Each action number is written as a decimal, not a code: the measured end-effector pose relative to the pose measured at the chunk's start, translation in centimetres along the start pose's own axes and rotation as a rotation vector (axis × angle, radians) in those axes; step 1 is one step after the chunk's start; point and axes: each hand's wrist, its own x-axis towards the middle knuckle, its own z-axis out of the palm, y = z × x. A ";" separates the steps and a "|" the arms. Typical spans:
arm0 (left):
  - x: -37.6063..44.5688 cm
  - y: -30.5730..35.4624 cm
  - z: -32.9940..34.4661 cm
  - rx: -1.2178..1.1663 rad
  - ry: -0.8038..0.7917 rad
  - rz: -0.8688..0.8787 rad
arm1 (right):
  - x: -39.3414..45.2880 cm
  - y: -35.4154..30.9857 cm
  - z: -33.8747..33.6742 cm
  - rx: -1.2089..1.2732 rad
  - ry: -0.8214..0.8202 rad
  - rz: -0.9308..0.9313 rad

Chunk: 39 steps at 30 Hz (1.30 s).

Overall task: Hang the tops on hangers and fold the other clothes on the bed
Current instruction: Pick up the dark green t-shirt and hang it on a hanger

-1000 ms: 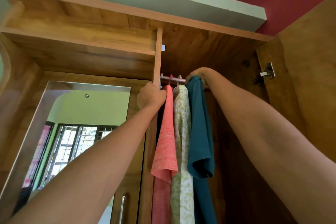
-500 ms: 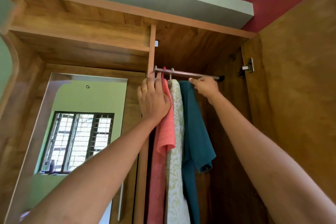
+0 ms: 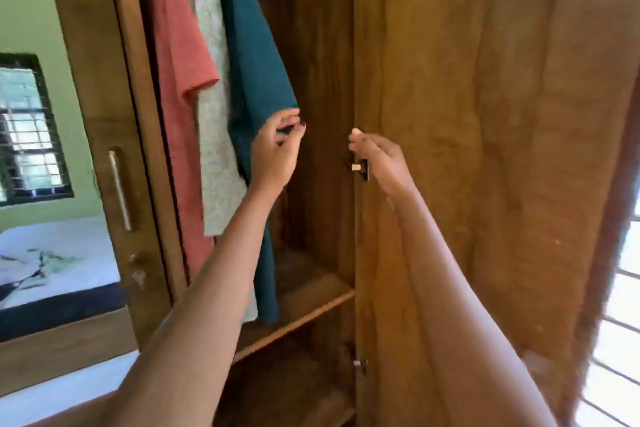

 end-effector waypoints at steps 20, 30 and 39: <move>-33.1 -1.4 10.3 -0.641 -1.196 -0.419 | -40.2 2.1 -8.8 -0.466 0.937 0.630; -46.7 13.8 7.9 -0.846 -1.650 -0.225 | -58.5 -10.2 -9.0 -0.665 1.389 0.689; -61.2 28.5 0.4 -0.937 -1.940 -0.147 | -75.7 -22.2 -5.9 -0.703 1.715 0.655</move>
